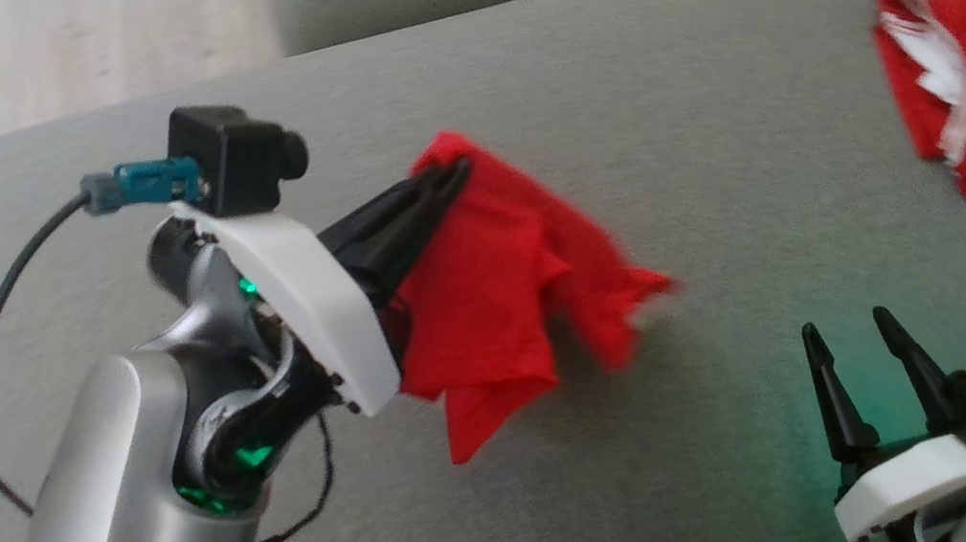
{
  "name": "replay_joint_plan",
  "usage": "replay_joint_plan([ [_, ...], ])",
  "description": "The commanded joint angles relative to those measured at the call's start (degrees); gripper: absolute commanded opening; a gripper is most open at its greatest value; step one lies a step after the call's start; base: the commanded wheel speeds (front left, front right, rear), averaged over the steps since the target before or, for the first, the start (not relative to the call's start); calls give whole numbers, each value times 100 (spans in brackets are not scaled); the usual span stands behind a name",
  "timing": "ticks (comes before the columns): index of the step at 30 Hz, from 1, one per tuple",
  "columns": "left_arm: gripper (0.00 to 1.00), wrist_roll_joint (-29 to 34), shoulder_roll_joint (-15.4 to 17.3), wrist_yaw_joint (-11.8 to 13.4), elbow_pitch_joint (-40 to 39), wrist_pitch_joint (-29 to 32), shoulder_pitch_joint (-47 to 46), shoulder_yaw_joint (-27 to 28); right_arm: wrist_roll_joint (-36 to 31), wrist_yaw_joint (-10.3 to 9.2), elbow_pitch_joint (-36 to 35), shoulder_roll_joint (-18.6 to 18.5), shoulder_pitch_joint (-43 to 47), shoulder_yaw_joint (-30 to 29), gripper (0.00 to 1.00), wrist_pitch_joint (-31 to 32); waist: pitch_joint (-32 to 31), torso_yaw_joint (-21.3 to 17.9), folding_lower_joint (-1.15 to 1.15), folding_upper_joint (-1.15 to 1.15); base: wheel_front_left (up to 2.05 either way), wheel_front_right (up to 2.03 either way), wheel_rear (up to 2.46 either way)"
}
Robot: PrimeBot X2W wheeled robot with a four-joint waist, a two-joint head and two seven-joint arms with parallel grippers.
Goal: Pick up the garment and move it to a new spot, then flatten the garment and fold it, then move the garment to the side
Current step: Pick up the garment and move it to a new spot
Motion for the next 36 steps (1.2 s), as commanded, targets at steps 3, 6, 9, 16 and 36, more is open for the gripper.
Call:
replay_joint_plan([
  [3, 0, -444, -105, -20, -442, 181, -461, 232, 73, 39, -79, -32, -266, 167, 100, -90, 75, -525, 0, 0, 0, 0, 0],
  [6, 0, -779, -201, 15, -483, 377, -511, 235, 134, 39, -33, -32, -291, 161, 100, -96, 97, -741, 0, 0, 0, 0, 0],
  [9, 0, -995, -244, 105, -238, 482, -490, 300, 209, 39, -55, -32, -333, 182, 100, -98, 130, -922, 0, 0, 0, 0, 0],
  [16, 0, -92, 232, 214, 1551, 15, -656, 379, 309, 39, -83, -32, -408, 240, 100, -100, 182, -1162, 0, 0, 0, 0, 0],
  [36, 100, 1441, 356, 578, 4739, -4078, -954, 523, 192, 39, -100, -31, -276, 33, 100, -100, -27, -885, 0, 0, 0, 0, 0],
])
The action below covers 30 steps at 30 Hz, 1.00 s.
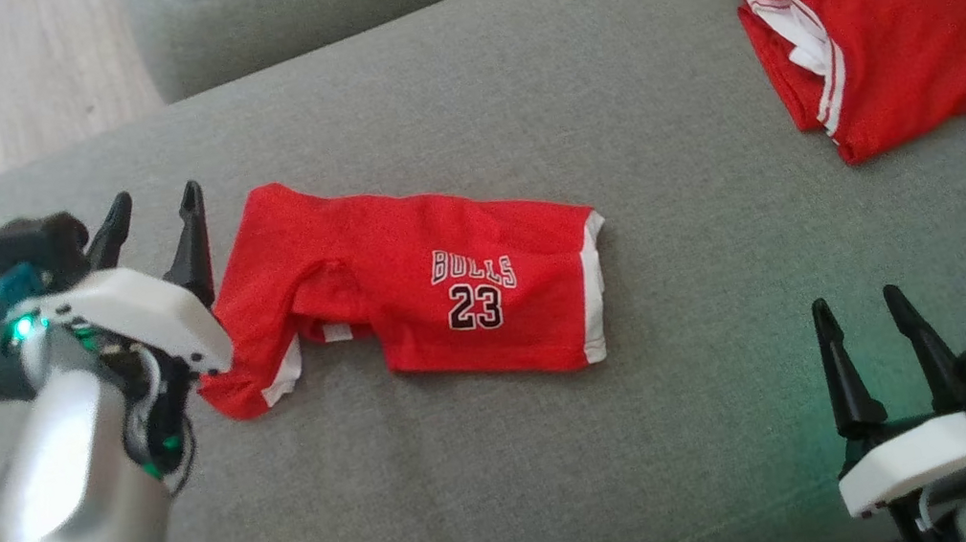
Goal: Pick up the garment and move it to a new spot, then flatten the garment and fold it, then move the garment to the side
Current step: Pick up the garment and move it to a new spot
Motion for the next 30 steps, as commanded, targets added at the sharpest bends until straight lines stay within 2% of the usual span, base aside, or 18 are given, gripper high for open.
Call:
replay_joint_plan([
  [1, 100, -80, 98, 76, -266, -258, -45, 304, -68, 39, -208, -32, -48, 90, 100, -79, -82, 85, 0, 0, 0, 0, 0],
  [6, 100, -47, -110, 360, -1014, -786, 790, 378, -152, 39, -321, -32, 80, -8, 100, -80, -198, 304, 0, 0, 0, 0, 0],
  [11, 100, 226, -345, 741, -2204, -890, 1939, 531, -209, 39, -482, -32, 246, -155, 100, -80, -291, 597, 0, 0, 0, 0, 0],
  [15, 100, 596, -581, 884, -3119, -894, 2828, 765, -233, 39, -551, -32, 379, -221, 100, -80, -348, 888, 0, 0, 0, 0, 0],
  [18, 100, 971, -737, 873, -3558, -895, 3535, 928, -208, 39, -560, -32, 484, -262, 100, -80, -434, 1138, 0, 0, 0, 0, 0],
  [30, 100, 1625, -1072, 467, -3959, -895, 4394, 1445, -98, 39, -445, -32, 600, -275, 100, -80, -554, 1577, 0, 0, 0, 0, 0],
])
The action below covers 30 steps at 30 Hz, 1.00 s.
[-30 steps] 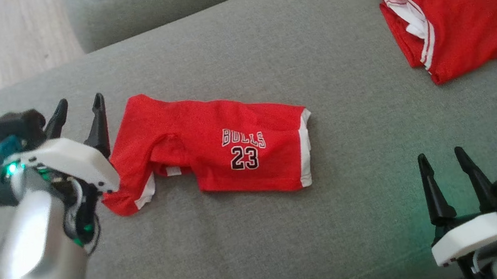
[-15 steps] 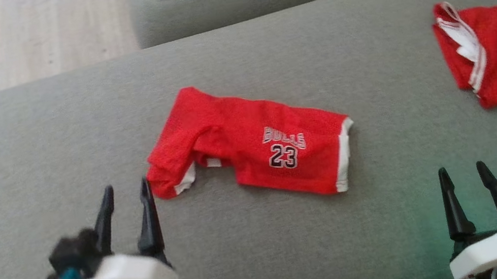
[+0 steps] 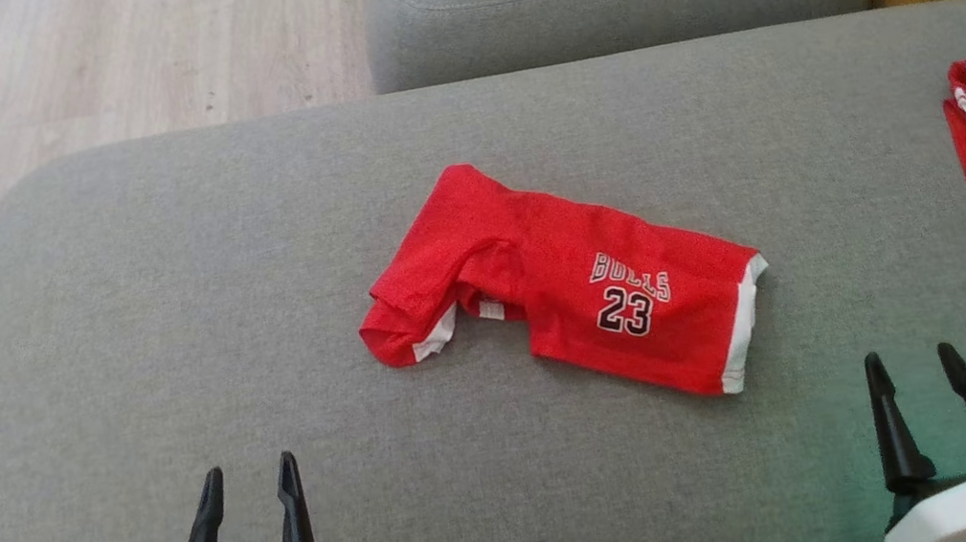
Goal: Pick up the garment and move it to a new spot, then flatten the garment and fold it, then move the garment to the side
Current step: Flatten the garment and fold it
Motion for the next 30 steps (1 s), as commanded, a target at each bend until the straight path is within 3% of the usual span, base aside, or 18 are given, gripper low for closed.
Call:
replay_joint_plan([
  [1, 100, 54, -51, -36, -192, -69, -180, 209, 27, 39, -134, -39, -103, 168, 100, -80, -9, 26, 0, 0, 0, 0, 0],
  [8, 100, 162, -154, -203, -151, -70, -167, 345, 215, 39, -51, -39, -159, 344, 100, -80, 4, 91, 0, 0, 0, 0, 0],
  [12, 100, 172, -174, -236, -147, -70, -166, 371, 732, 39, -27, -39, -402, 757, 100, -20, 34, 67, 0, 0, 0, 0, 0],
  [18, 100, 85, -182, -229, -129, -70, -257, 264, 1308, 39, 365, -39, -1028, 1374, 100, 930, 169, 101, 0, 0, 0, 0, 0],
  [25, 100, -44, -183, -154, -96, -70, -449, 90, 1743, 39, 1196, -39, -1696, 1417, 100, 1788, 392, 283, 0, 0, 0, 0, 0],
  [30, 100, -92, -183, -107, -79, -70, -471, 64, 2064, 39, 1610, -39, -1955, 1364, 100, 1970, 470, 401, 0, 0, 0, 0, 0],
])
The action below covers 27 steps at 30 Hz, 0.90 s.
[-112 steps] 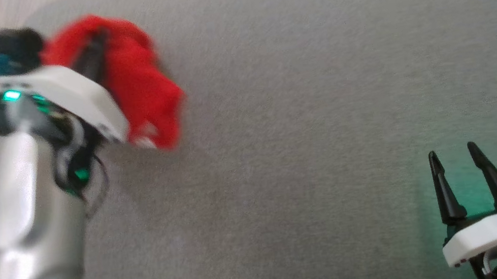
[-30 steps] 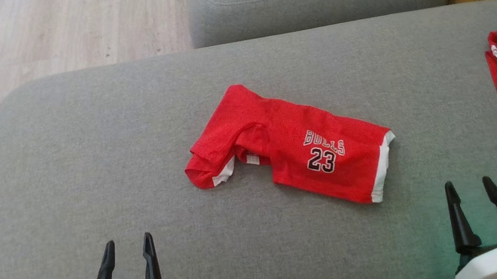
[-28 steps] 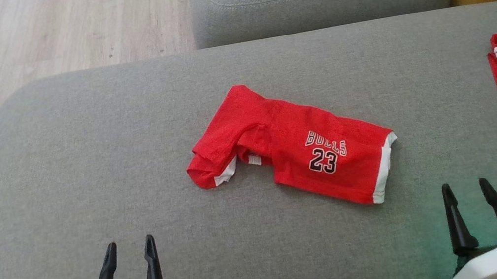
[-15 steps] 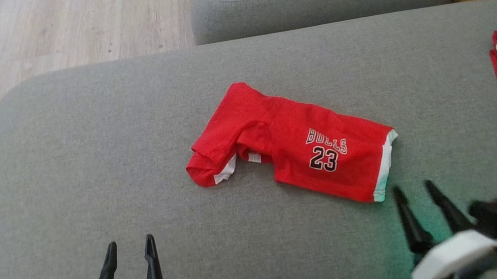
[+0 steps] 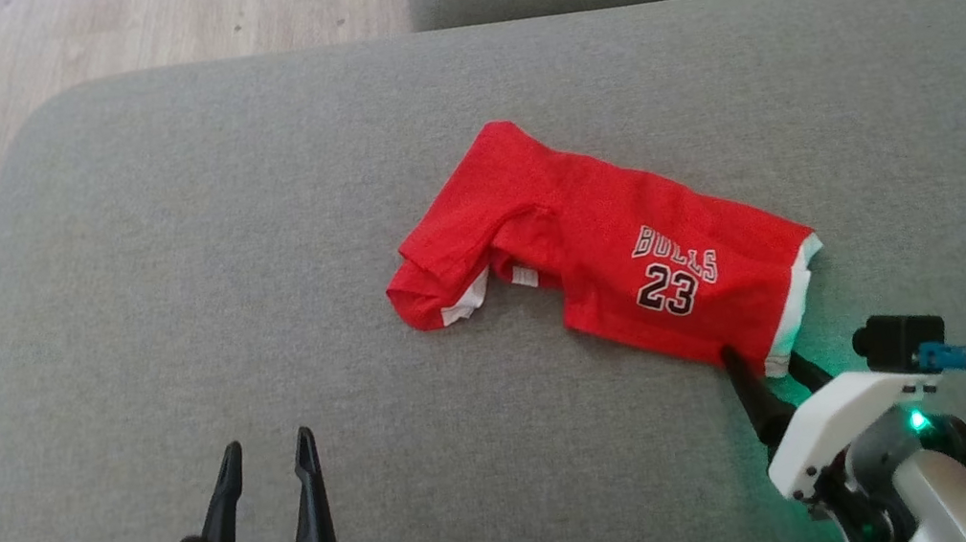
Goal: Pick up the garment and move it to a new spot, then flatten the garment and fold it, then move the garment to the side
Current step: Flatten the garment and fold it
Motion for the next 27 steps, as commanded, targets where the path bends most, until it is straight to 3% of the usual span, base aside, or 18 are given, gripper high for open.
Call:
replay_joint_plan([
  [1, 100, -23, -34, 33, -151, -70, -255, 131, 189, 39, -105, -26, -339, 125, 61, -58, 44, 57, 0, 0, 0, 0, 0],
  [2, 100, -23, -34, 34, -150, -70, -260, 133, 204, 39, -73, -26, -403, 121, 0, -67, 53, 69, 0, 0, 0, 0, 0],
  [8, 100, -30, -34, 60, -154, -70, -289, 185, 93, 39, -311, -71, -966, -8, 0, 195, 60, 60, 0, 0, 0, 0, 0],
  [16, 100, -131, -34, 54, -88, -70, -389, 48, 3, 39, -1274, -651, -2414, -210, 0, 1600, 16, 127, 0, 0, 0, 0, 0],
  [21, 100, -278, -34, 119, -45, -70, -394, -120, 11, 39, -1539, -664, -3266, -357, 0, 2204, -128, 296, 0, 0, 0, 0, 0],
  [27, 100, -323, -34, 163, -8, -70, -300, -282, -202, 39, -1437, -547, -3915, -443, 0, 2406, -345, 535, 0, 0, 0, 0, 0],
])
